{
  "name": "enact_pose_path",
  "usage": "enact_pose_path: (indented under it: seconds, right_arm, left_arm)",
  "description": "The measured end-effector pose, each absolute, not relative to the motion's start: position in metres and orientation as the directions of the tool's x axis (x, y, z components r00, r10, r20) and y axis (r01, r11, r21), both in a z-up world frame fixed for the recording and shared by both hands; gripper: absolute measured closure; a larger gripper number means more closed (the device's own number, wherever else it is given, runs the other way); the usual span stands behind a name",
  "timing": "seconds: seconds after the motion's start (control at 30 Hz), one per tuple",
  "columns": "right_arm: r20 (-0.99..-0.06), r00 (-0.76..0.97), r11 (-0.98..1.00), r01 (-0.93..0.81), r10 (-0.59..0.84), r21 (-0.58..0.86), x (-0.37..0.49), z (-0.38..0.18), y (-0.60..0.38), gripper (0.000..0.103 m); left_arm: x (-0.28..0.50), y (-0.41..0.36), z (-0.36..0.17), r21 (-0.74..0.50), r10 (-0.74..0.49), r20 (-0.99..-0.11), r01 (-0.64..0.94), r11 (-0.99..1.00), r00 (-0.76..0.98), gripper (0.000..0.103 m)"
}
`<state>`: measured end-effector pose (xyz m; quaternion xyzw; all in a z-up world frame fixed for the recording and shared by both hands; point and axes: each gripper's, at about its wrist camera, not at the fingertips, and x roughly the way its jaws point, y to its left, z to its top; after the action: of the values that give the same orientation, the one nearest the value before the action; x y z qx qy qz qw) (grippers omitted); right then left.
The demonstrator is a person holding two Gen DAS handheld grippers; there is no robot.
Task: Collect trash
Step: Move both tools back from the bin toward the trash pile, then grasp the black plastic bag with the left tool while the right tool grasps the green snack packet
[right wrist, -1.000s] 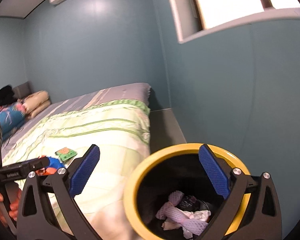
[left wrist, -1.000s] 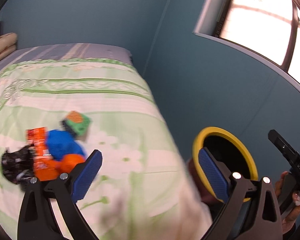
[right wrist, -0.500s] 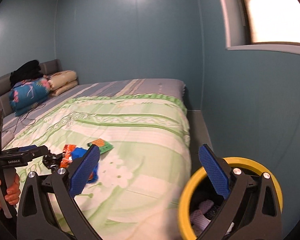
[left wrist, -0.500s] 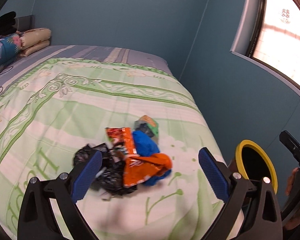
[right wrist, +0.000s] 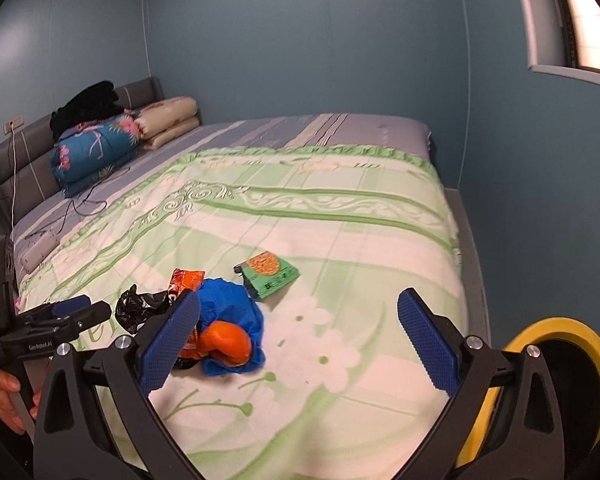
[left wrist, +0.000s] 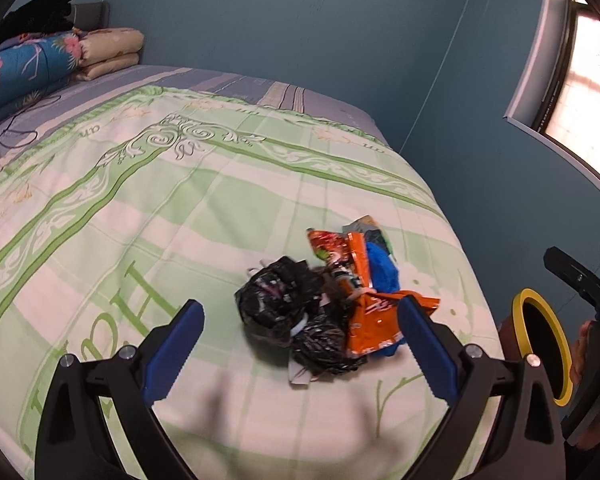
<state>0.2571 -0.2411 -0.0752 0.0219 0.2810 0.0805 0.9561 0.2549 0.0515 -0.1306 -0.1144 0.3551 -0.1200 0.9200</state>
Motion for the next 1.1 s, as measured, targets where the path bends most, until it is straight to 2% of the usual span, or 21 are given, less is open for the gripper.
enact_pose_path:
  seconds: [0.4, 1.1]
  right_arm:
    - [-0.607, 0.771, 0.979, -0.194, 0.192, 0.062, 0.323, -0.108, -0.198, 0.008]
    - [-0.772, 0.61, 0.975, -0.214, 0.178, 0.056, 0.44, -0.162, -0.169, 0.009]
  left_arm:
    - [0.28, 0.07, -0.169, -0.332, -0.306, -0.666, 0.097, 0.938, 0.68, 0.009]
    - [0.309, 0.064, -0.194, -0.384, -0.357, -0.685, 0.102, 0.918, 0.635, 0.012]
